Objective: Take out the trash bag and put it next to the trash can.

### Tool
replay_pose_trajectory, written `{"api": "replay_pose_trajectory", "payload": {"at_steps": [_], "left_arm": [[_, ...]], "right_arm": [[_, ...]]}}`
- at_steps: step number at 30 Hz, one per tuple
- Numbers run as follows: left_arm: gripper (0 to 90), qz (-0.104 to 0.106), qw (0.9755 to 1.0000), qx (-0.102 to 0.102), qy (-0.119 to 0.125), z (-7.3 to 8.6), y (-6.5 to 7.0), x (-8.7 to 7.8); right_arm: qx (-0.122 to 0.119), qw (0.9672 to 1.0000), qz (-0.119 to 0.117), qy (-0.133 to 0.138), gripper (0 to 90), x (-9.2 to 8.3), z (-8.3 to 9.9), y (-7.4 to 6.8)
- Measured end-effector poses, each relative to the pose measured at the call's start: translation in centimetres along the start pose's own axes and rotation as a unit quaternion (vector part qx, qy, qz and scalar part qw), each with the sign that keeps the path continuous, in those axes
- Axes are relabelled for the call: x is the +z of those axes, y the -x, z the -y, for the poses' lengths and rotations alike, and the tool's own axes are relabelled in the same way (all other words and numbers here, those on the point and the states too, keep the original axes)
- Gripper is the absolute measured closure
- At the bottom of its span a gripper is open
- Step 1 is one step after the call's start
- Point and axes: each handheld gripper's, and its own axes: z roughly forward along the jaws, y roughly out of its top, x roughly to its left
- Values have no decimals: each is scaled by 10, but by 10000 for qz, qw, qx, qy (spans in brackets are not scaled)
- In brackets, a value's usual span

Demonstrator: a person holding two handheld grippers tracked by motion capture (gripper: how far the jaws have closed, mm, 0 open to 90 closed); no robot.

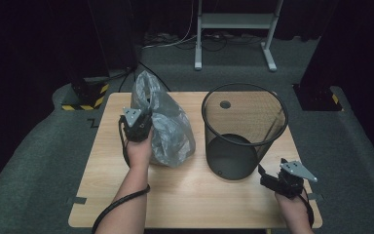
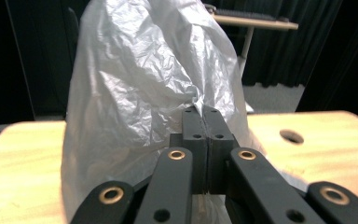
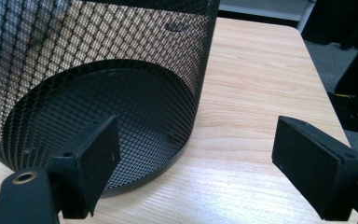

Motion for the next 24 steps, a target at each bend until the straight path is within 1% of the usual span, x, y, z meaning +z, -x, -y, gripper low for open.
{"api": "replay_pose_trajectory", "payload": {"at_steps": [1,2,3,5,6,7,9,12,13,14,16,19,20,23,24], "left_arm": [[888,0,10000,0,0,0,0,0],[886,11,9999,105,-98,7,3,3],[882,11,9999,105,-98,7,3,3],[868,160,9994,38,-319,14,6,9],[861,203,9990,81,-386,17,8,11],[853,203,9990,81,-386,17,8,11],[832,284,9980,105,-556,23,13,16],[814,297,9976,112,-621,25,14,18],[783,332,9968,96,-721,27,16,20],[773,334,9965,106,-754,28,17,20],[742,361,9964,133,-749,28,17,20],[667,396,9963,136,-750,26,20,19],[640,457,9963,128,-722,23,22,17],[507,476,9964,182,-681,18,26,12],[469,518,9962,193,-668,17,27,10]], "right_arm": [[-28,10000,-7,-6,149,0,0,-1],[-34,10000,-12,-23,149,0,1,-2],[-34,10000,-12,-23,149,0,1,-2],[-69,10000,-19,-41,149,1,1,-3],[-79,10000,-17,-53,149,1,1,-3],[-79,10000,-17,-53,149,1,1,-3],[-85,9999,-8,-113,149,2,2,-3],[-64,9998,-10,-189,150,4,4,-3],[-97,9996,-15,-251,150,6,5,-3],[-105,9996,-16,-265,150,6,5,-3],[-129,9995,-24,-292,149,8,7,-3],[-146,9993,-28,-340,150,9,7,-4],[-150,9992,-27,-365,150,10,8,-4],[-152,9990,-26,-416,150,11,9,-3],[-150,9989,-28,-436,150,12,10,-3]]}}
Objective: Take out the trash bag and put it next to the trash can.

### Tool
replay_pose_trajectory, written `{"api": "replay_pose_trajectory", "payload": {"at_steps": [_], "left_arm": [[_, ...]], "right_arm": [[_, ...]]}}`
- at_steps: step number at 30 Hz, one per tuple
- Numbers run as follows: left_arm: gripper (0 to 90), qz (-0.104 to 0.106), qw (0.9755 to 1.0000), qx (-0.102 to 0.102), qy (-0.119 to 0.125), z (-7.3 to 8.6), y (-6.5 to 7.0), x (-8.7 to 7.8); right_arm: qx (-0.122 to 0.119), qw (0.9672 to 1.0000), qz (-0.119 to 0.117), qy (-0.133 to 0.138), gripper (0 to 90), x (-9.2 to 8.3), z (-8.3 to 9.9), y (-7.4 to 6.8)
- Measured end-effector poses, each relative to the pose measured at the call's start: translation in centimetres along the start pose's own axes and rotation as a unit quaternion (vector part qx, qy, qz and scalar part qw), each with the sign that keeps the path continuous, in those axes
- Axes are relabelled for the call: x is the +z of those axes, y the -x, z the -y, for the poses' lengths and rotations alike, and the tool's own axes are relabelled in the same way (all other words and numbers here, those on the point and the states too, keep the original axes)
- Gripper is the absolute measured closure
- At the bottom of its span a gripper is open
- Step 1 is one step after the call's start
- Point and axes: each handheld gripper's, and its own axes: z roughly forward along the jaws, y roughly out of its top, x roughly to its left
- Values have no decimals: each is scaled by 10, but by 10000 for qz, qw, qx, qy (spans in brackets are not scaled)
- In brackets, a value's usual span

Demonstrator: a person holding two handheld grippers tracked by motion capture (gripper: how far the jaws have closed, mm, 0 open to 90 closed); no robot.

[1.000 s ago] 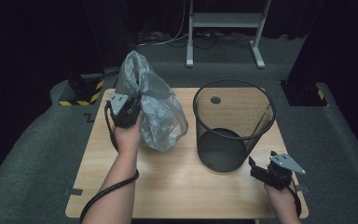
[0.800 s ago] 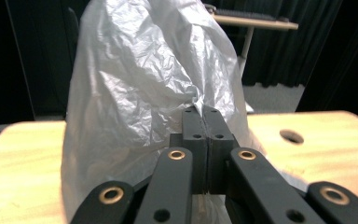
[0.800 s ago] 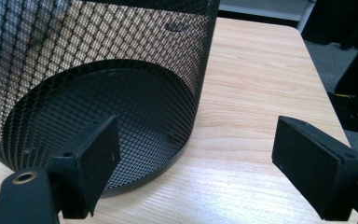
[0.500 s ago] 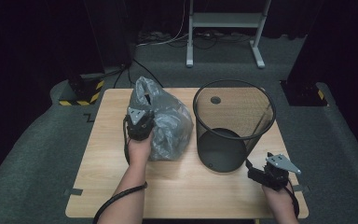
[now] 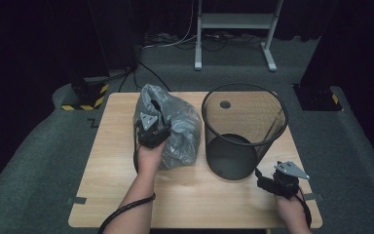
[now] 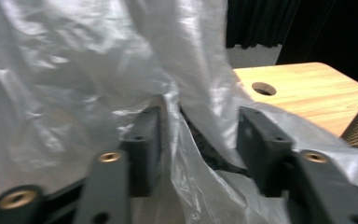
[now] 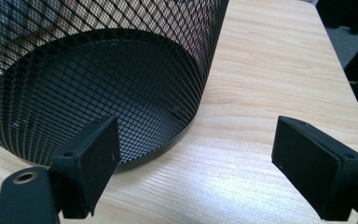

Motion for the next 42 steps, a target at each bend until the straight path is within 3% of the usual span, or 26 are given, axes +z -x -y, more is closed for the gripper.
{"api": "replay_pose_trajectory", "payload": {"at_steps": [4,10,15,28,39,40,42], "left_arm": [[364,-23,9998,202,7,-4,6,-8],[263,25,9999,127,-61,-7,7,-15],[220,45,9998,77,-175,-9,7,-23],[182,72,9988,314,-375,-7,9,-43],[164,370,9972,353,-547,14,-6,-85],[158,455,9953,482,-709,26,-11,-92],[152,427,9941,550,-837,42,-18,-99]], "right_arm": [[61,9999,-28,-86,152,2,1,2],[80,9999,-29,-126,152,4,3,3],[108,9998,-67,-175,152,5,4,2],[87,9996,-128,-256,154,10,6,1],[61,9996,-127,-250,153,10,6,2],[72,9996,-130,-245,153,10,6,1],[57,9996,-110,-256,153,11,6,1]]}}
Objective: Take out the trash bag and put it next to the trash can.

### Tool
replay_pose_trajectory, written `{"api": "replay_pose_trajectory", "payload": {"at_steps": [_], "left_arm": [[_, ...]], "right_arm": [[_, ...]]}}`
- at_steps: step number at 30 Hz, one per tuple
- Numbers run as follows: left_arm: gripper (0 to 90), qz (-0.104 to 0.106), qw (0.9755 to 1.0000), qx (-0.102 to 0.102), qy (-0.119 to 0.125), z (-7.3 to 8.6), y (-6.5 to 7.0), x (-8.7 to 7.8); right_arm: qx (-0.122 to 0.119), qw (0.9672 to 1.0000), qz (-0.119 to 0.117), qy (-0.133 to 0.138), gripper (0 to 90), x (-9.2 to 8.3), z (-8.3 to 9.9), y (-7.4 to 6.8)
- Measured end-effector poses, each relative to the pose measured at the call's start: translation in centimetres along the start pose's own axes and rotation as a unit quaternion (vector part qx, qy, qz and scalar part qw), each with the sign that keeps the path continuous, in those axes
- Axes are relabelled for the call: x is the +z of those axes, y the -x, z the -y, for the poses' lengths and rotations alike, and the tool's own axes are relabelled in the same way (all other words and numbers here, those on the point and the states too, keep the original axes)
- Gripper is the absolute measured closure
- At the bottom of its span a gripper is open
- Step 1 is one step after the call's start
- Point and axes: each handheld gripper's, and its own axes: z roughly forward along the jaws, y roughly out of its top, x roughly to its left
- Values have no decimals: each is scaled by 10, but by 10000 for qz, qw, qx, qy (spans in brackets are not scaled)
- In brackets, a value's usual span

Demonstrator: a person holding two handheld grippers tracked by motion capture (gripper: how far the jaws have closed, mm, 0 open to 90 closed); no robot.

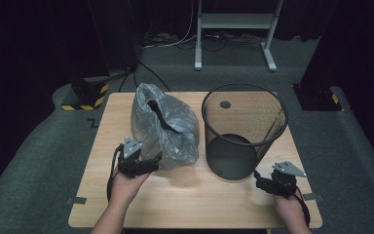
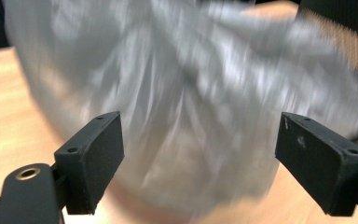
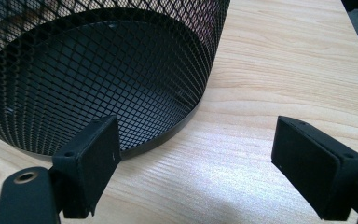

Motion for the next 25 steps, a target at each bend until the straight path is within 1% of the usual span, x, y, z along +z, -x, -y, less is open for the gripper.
{"api": "replay_pose_trajectory", "payload": {"at_steps": [2,3,4,5,6,7,8,9,10,12,13,14,15,16,17,25], "left_arm": [[152,-51,9998,-25,-191,19,-6,-2],[152,-51,9998,-25,-191,19,-6,-2],[151,-88,9992,-51,-385,42,-16,-3],[148,-88,9992,-51,-385,42,-16,-3],[148,-121,9982,-41,-586,57,-24,-2],[147,-109,9975,-73,-697,64,-28,-1],[148,-106,9960,-119,-878,72,-35,0],[149,-106,9960,-119,-878,72,-35,0],[149,-173,9934,-145,-1124,85,-41,5],[149,-247,9905,-94,-1349,95,-46,10],[137,-226,9924,-49,-1206,99,-47,10],[137,-252,9929,-80,-1160,99,-47,10],[139,-252,9929,-80,-1160,99,-47,10],[132,-288,9933,-86,-1119,100,-47,10],[127,-327,9936,-62,-1080,101,-46,11],[127,-369,9935,-96,-1074,101,-45,11]], "right_arm": [[1,10000,-3,-23,150,1,0,0],[-19,10000,0,-20,150,1,1,0],[-6,10000,1,-23,151,1,1,0],[-6,10000,1,-23,151,1,1,0],[36,10000,23,-82,152,3,2,0],[25,9999,38,-99,152,4,2,0],[39,9999,30,-136,152,5,3,0],[60,9998,-9,-212,152,7,4,0],[38,9996,-29,-287,153,9,5,1],[-17,9990,-41,-435,155,13,8,1],[10,9986,-45,-534,155,16,10,0],[-34,9978,-59,-652,155,19,12,1],[-8,9974,-83,-713,152,21,15,1],[-8,9974,-83,-713,152,21,15,1],[72,9975,-118,-698,149,22,16,1],[93,9974,-83,-705,148,22,17,1]]}}
